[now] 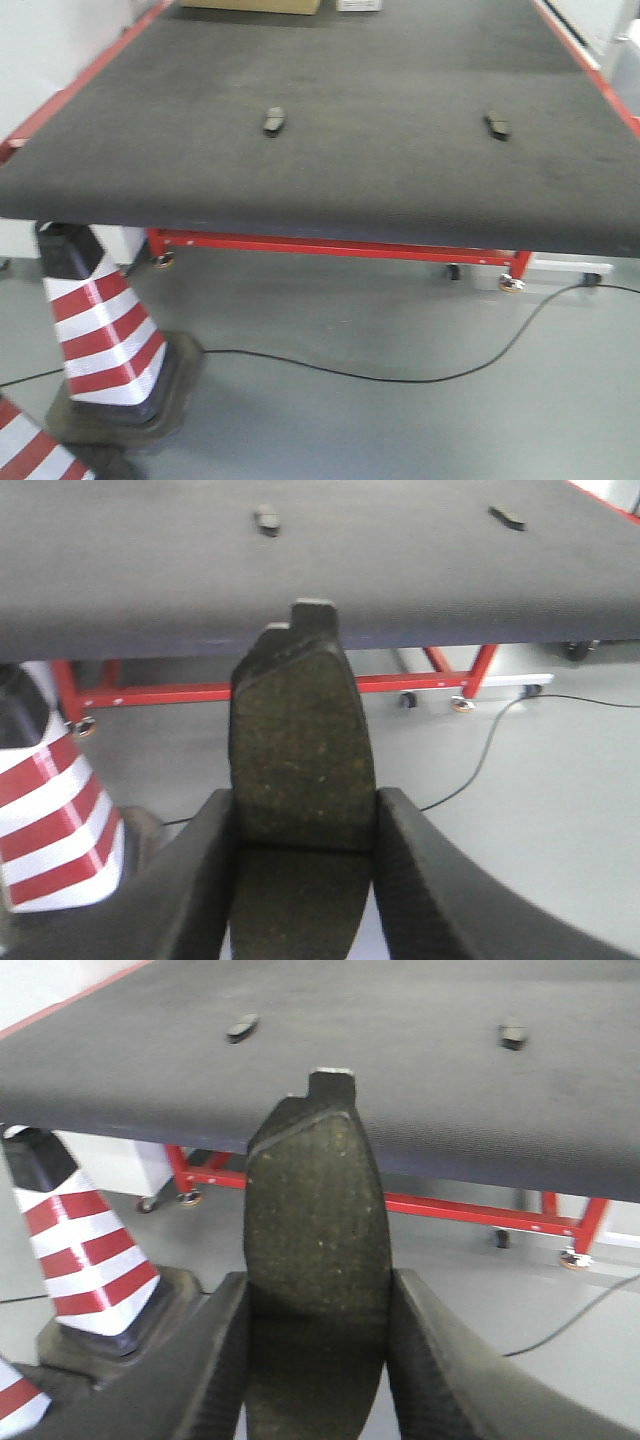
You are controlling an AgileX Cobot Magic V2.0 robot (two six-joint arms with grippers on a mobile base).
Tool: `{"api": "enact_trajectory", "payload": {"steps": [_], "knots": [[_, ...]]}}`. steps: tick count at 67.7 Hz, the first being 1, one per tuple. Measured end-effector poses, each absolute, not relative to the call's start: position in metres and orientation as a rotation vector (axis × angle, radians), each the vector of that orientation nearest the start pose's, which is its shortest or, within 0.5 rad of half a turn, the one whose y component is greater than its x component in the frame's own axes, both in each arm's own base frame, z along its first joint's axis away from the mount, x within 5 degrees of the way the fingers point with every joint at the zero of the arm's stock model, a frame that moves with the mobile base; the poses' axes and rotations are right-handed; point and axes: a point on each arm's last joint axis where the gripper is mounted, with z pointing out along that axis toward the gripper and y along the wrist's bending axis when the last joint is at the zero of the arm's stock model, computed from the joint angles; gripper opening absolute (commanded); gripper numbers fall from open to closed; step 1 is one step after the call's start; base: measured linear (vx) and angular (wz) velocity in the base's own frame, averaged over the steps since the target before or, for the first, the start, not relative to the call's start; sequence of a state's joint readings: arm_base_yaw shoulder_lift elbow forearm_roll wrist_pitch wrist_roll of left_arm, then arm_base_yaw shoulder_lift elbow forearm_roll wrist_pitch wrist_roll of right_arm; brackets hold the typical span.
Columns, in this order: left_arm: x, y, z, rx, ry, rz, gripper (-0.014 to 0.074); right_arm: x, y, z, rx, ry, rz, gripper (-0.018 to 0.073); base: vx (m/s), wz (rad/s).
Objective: Move and align brake pads A on conveyor
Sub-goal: 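Turn toward the black belt conveyor and approach it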
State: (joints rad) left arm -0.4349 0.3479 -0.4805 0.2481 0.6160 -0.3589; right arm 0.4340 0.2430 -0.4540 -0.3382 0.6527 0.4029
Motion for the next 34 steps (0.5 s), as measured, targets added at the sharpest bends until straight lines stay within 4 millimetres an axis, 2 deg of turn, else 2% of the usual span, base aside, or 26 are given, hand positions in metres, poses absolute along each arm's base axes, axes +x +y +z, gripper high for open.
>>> {"api": "enact_trajectory", "payload": {"steps": [34], "knots": [[0.07,-0.0183,0.2981,0.179,1.948,-0.251,-0.0006,0.0556,0.0055,0.2944,-0.149,1.89,0.192,-0.0004,0.08,-0.22]]}}
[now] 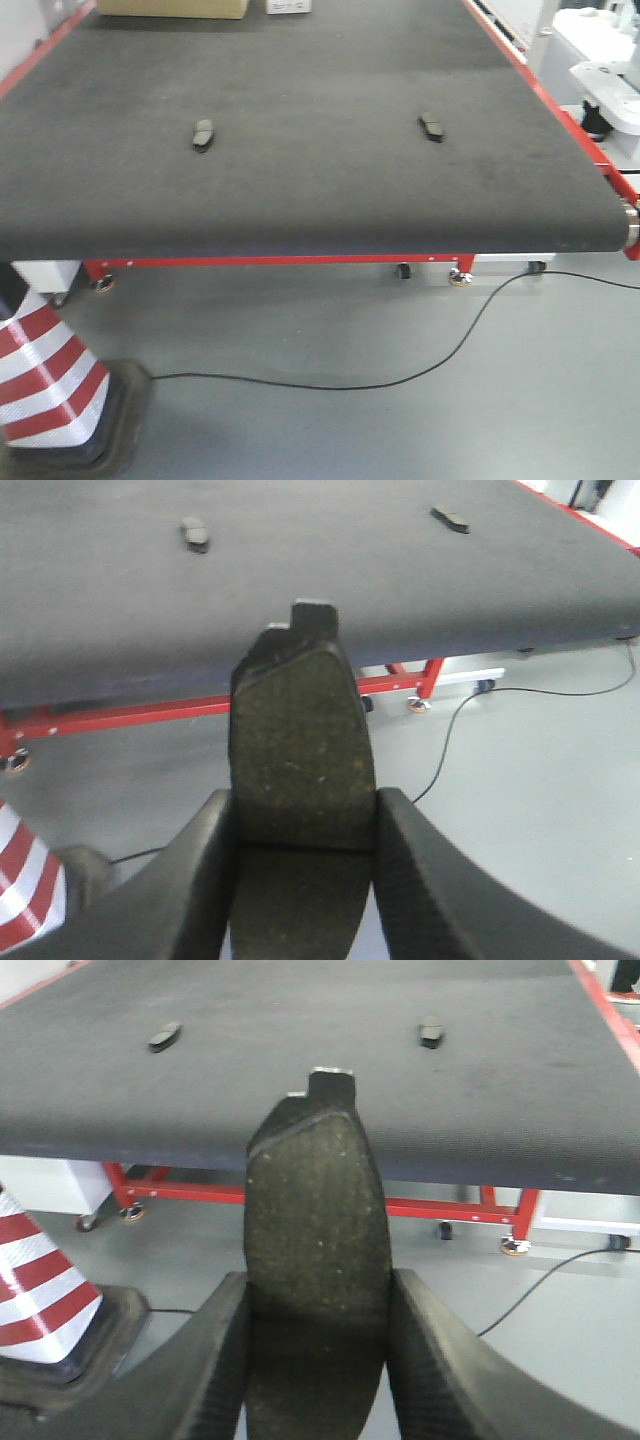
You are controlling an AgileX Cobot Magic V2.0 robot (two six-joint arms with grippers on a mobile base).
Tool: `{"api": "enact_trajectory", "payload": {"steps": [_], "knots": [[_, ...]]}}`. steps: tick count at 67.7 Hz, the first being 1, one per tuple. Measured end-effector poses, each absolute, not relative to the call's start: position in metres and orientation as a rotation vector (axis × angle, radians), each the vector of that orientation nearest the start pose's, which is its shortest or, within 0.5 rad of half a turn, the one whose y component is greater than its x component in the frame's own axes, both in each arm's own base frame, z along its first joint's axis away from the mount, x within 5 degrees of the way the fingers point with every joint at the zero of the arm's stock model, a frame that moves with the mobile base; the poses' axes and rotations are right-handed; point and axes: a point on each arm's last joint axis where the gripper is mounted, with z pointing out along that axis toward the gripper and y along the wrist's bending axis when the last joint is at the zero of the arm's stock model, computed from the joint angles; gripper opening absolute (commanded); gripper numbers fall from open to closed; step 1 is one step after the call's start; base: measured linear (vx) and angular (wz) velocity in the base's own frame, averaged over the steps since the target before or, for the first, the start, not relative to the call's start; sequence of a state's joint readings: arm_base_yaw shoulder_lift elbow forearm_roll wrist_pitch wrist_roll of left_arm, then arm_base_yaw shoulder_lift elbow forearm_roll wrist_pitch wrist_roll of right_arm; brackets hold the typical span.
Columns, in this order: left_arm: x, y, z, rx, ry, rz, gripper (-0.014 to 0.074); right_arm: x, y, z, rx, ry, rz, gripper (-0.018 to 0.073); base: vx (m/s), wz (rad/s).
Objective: Move and align brake pads A on conveyor
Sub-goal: 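Turn toward the black belt conveyor and approach it, then move the left gripper with its pad above the belt beside the placed pads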
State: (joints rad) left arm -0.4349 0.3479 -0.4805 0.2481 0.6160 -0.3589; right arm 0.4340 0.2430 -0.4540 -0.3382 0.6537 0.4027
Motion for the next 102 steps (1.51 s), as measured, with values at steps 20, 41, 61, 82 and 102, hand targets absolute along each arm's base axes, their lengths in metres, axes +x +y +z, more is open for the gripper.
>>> {"api": "enact_trajectory", "payload": {"steps": [20,41,61,82,102], "knots": [[0.07,-0.0183,0.2981,0.179,1.948,-0.251,-0.0006,0.0556,0.0055,0.2943,-0.149,1.891,0.192,-0.0004,0.21,-0.13],[0.07,-0.0183,0.2981,0.179,1.948,-0.251,-0.0006,0.0556,0.0055,0.2943,-0.149,1.891,0.192,-0.0004,0.36,0.06],[0.07,-0.0183,0.2981,0.179,1.948,-0.251,-0.0006,0.0556,0.0055,0.2943,-0.149,1.891,0.192,-0.0004,0.41,0.09],[0.07,-0.0183,0.2981,0.179,1.948,-0.251,-0.0006,0.0556,0.0055,0.2943,-0.149,1.891,0.192,-0.0004,0.36,0.05],[0.07,-0.0183,0.2981,0.179,1.948,-0.251,-0.0006,0.0556,0.0055,0.2943,-0.15,1.891,0.191,-0.0004,0.3,-0.01]]}}
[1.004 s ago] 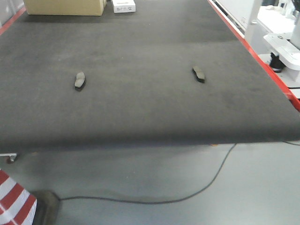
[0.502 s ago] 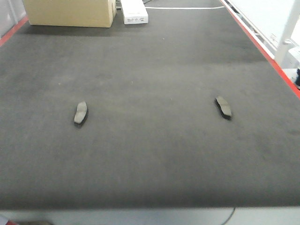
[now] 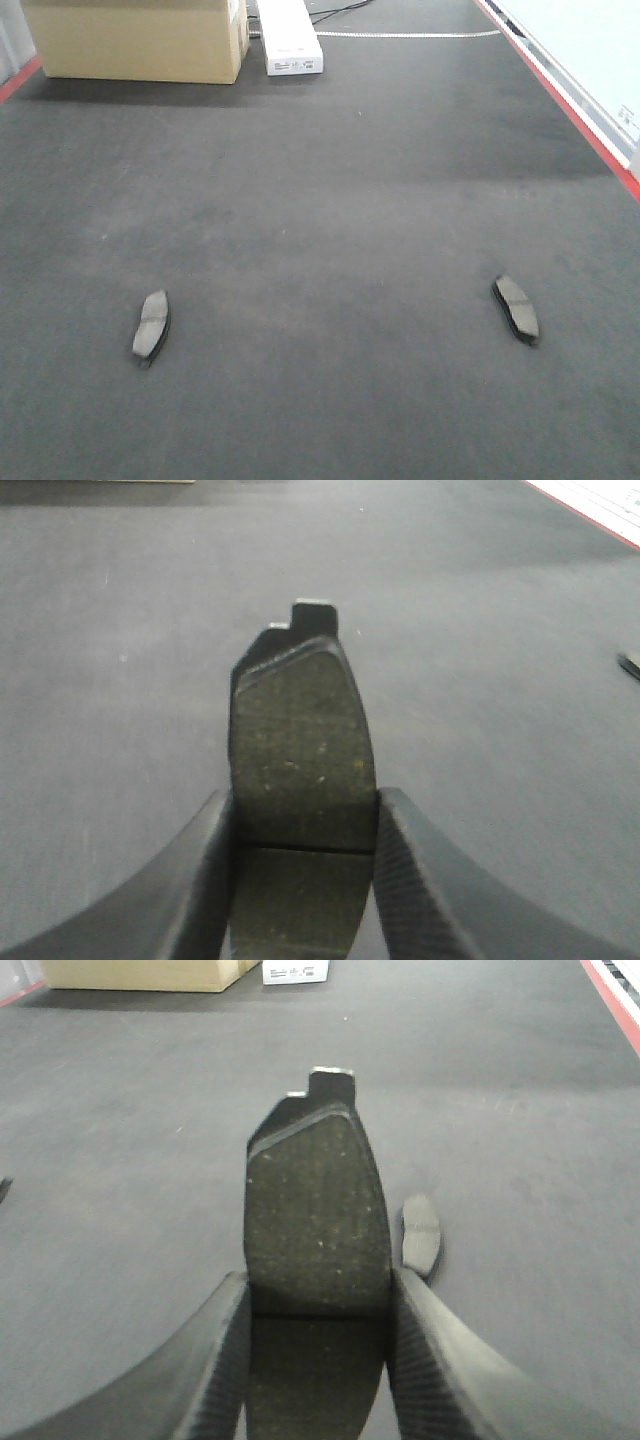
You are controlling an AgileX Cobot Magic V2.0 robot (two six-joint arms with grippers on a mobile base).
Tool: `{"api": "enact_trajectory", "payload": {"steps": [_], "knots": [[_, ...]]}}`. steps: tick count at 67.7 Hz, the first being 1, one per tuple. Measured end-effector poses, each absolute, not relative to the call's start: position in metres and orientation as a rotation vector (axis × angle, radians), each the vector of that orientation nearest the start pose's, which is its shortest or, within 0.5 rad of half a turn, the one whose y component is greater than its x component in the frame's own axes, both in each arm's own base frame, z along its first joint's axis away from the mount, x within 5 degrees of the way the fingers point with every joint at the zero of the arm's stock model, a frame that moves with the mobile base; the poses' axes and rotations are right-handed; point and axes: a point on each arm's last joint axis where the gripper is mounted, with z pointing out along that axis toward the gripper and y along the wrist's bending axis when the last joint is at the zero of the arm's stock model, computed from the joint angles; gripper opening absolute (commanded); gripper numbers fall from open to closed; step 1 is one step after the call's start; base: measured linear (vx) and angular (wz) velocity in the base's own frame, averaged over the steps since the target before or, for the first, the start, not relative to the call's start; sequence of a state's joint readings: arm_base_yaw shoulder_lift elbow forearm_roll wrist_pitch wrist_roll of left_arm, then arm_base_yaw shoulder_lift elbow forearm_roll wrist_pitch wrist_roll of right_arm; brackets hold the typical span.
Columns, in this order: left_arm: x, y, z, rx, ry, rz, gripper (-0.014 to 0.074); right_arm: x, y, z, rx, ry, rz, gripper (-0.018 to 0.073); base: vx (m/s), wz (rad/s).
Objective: Move and align brake pads A on conveyor
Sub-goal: 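Move the left gripper with its pad above the belt beside the placed pads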
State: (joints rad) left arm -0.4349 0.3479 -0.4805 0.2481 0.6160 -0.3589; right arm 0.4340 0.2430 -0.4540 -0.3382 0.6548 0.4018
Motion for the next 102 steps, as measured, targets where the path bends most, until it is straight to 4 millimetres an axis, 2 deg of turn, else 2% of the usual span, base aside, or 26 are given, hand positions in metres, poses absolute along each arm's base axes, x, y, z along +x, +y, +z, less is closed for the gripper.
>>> {"api": "enact_trajectory", "payload": {"steps": [31,102], "knots": [[0.07,-0.0183,0.2981,0.179,1.948,-0.251,-0.0006,0.0556,0.0055,0.2943,-0.15,1.891,0.191,-0.0004,0.17,-0.02],[0.0702,-0.0186,0.2989,0.18,1.939,-0.255,-0.0006,0.0556,0.0055,0.2943,-0.15,1.891,0.191,-0.0004,0.0,0.0]]}}
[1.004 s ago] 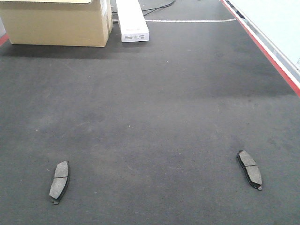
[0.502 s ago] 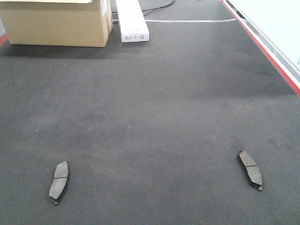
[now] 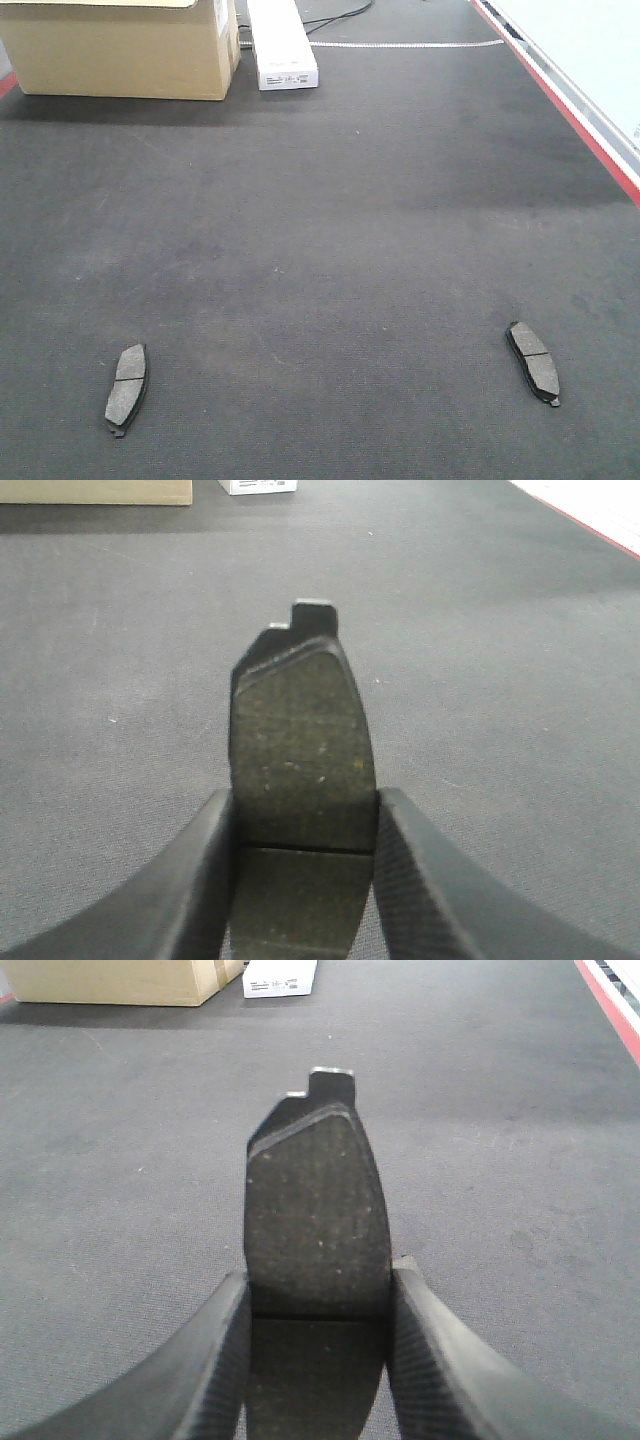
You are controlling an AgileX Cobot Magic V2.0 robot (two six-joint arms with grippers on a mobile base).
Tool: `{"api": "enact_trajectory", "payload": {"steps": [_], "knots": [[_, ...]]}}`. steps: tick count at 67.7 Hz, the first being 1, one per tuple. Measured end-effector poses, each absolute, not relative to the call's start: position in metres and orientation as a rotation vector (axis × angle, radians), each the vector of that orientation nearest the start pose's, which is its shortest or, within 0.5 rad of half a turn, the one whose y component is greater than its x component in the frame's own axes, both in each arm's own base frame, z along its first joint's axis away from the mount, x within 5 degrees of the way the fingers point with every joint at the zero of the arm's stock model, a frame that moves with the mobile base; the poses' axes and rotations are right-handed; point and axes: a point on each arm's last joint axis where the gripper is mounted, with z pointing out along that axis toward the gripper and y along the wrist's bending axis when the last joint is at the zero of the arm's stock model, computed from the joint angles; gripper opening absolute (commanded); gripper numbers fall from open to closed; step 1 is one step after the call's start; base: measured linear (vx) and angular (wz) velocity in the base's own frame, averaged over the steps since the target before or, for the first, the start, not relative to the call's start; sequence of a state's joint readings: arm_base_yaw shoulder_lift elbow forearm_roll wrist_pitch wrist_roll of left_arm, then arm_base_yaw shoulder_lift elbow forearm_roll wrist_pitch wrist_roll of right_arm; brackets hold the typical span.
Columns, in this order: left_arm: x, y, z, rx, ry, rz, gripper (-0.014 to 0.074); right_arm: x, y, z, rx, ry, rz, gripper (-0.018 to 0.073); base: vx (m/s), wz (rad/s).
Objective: Move and align brake pads A on conveyor
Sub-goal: 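Move the left gripper with its pad above the belt beside the placed pads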
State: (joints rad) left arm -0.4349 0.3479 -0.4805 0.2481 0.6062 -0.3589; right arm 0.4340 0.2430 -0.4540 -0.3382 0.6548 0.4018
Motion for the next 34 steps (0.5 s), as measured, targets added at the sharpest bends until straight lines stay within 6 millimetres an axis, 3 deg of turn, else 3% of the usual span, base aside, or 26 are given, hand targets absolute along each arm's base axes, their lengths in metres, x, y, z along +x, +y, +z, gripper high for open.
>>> {"api": "enact_trajectory", "payload": {"steps": [22,34], "knots": [[0.072,-0.02,0.3,0.172,1.937,-0.264,-0.0005,0.056,0.005,0.294,-0.151,1.892,0.19,-0.0004,0.0,0.0],[0.092,-0.031,0.325,0.112,1.987,-0.326,0.0004,0.056,0.005,0.294,-0.151,1.892,0.19,-0.0004,0.0,0.0]]}}
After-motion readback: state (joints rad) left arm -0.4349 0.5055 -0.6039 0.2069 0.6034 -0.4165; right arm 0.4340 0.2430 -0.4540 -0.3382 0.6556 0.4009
